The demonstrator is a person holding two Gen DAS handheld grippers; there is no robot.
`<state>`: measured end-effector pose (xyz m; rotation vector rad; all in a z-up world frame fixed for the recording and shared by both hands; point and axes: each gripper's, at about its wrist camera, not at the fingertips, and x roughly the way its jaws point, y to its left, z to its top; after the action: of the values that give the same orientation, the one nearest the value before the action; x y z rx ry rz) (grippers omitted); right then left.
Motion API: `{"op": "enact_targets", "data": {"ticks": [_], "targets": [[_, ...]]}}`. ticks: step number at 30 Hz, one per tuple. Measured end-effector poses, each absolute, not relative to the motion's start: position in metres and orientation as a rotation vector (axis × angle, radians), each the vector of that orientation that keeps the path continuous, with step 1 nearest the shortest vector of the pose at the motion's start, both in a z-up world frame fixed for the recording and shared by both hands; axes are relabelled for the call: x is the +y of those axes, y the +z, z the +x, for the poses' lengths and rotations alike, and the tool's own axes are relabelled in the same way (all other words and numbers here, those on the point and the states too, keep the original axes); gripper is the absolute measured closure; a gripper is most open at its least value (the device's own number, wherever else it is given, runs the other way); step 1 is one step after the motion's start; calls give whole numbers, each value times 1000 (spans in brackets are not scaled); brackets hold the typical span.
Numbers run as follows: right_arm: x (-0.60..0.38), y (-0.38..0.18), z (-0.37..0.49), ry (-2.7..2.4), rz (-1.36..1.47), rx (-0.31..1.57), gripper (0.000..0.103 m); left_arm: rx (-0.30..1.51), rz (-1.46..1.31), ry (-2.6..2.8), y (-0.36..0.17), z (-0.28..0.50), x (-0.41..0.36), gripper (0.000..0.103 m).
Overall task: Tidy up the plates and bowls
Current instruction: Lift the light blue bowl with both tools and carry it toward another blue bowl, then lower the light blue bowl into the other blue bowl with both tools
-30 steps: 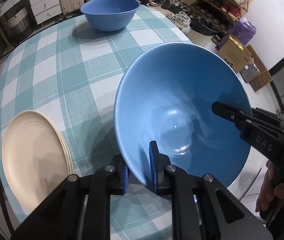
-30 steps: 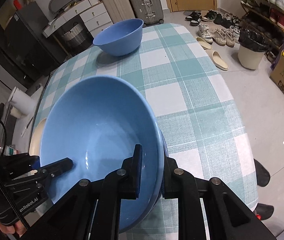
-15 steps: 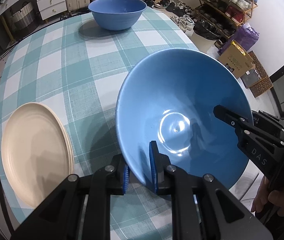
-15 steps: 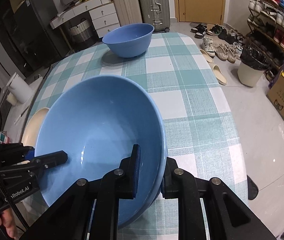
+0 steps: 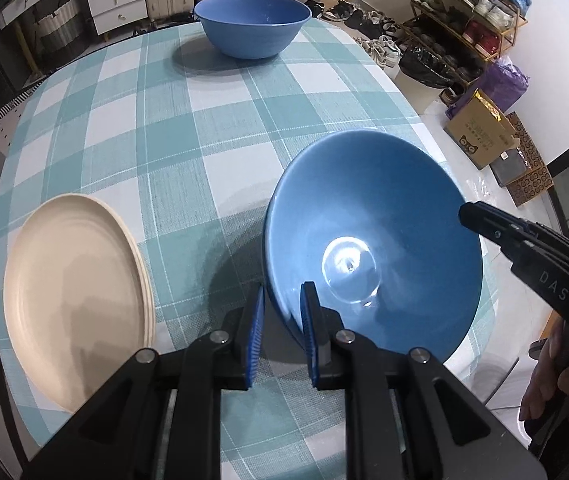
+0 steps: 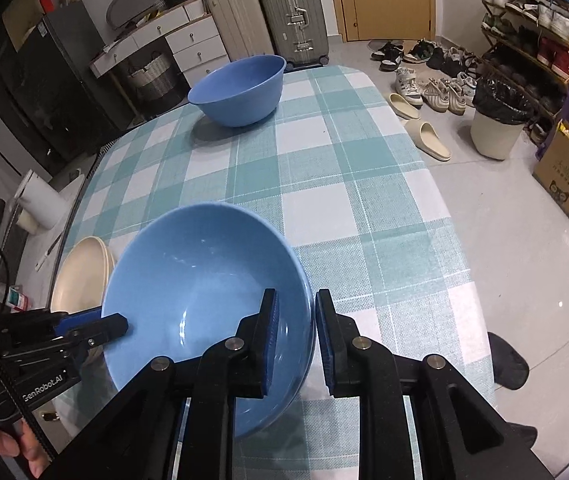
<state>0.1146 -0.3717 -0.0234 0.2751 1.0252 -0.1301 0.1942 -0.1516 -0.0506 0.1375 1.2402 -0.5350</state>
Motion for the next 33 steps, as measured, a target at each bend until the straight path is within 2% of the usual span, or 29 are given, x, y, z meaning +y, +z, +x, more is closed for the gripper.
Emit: {"op": "enact_targets", "data": {"ticks": [3,4,5,7,12,18,33], "targets": [[-377,-24,113,-145,280,1009,84,1249,111,-538,-55,195,-149,82],[-381,-26,113,-154,294,1004,83,1254,102,-534,-57,196,-149,76],[-385,-29,114,-161,312,1005,78,1261,91,-529,-60,198,-148,70],[-390,-39,116,-154,344,1029,73,1270,79,-521,-65,198,-147,64],[-399,-73,122,-103,465,1102,73,1288,31,-534,-77,194,-149,63],[-395,-100,125,27,625,1141,73,1230,20,-559,-81,180,-158,63],[-384,-107,138,24,594,1127,73,1145,65,-543,-84,179,-167,61]]}}
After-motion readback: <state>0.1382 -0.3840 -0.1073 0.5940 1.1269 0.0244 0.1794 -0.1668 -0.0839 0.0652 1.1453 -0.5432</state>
